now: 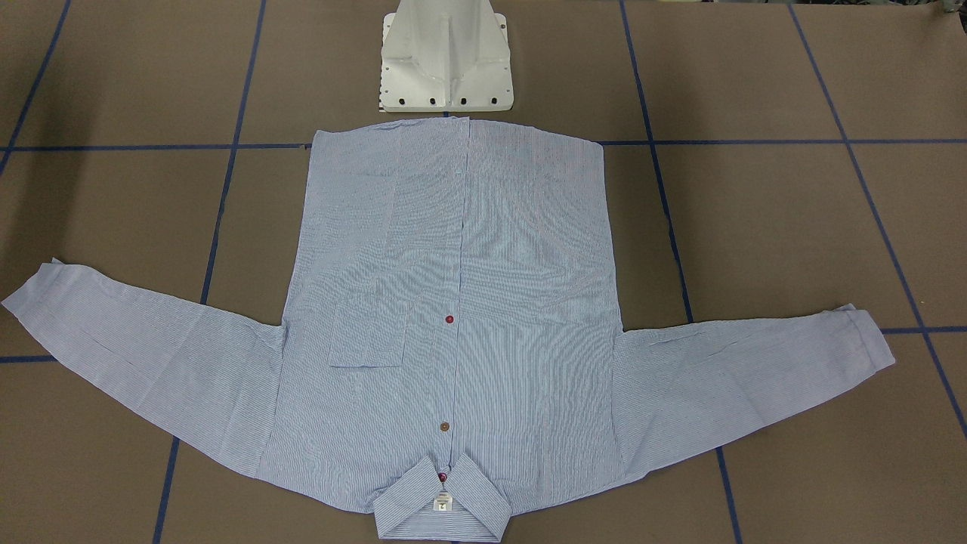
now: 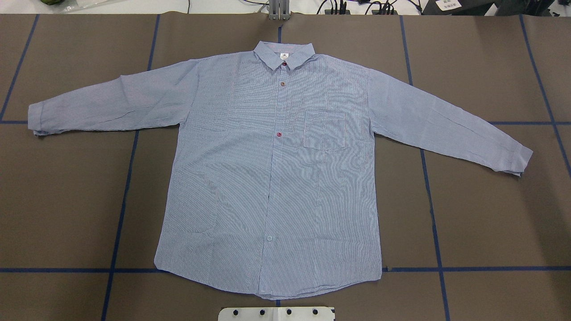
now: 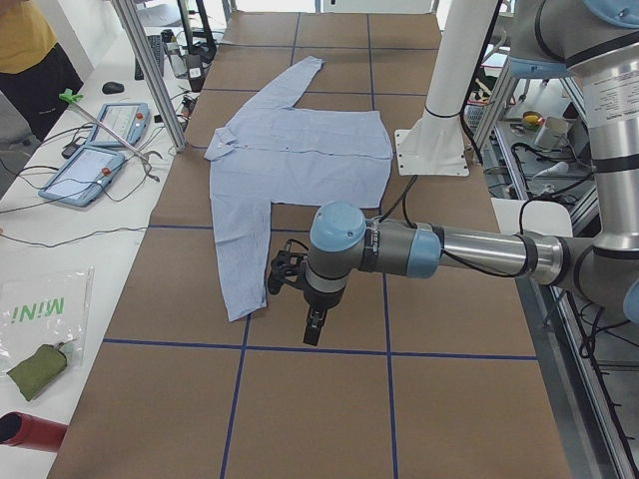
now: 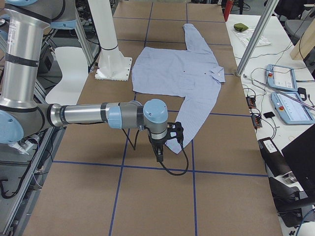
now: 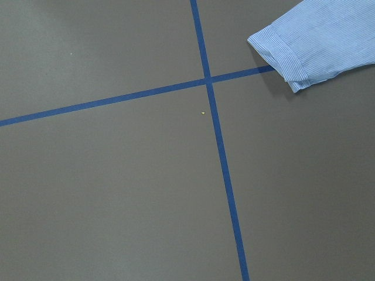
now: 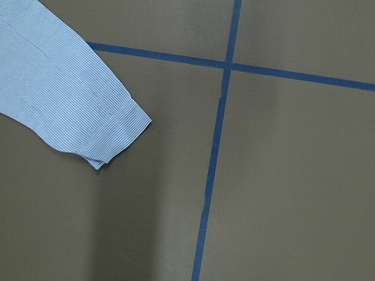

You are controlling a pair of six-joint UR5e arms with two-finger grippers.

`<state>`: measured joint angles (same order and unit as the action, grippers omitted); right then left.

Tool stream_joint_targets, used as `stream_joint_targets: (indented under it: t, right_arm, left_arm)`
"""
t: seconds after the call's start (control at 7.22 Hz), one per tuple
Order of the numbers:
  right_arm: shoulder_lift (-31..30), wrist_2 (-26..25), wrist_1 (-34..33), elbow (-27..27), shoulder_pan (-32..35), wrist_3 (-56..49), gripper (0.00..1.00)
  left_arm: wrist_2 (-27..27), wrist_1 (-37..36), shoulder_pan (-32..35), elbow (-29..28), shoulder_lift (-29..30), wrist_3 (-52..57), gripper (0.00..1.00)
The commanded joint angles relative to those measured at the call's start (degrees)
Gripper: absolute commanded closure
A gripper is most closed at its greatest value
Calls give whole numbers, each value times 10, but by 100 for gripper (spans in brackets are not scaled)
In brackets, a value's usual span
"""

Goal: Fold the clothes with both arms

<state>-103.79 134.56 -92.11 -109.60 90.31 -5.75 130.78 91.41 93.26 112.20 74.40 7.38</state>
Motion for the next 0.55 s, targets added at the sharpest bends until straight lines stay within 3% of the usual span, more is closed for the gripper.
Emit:
stream_joint_targets:
  t: [0.0, 0.42]
  right_arm:
    - [0, 1, 1, -1, 0, 1, 0]
    - [1, 3, 2, -24, 0, 1, 0]
  left_arm:
    - [0, 10, 0, 4, -1, 1, 0]
    - [0, 57, 2, 31, -2, -7, 0]
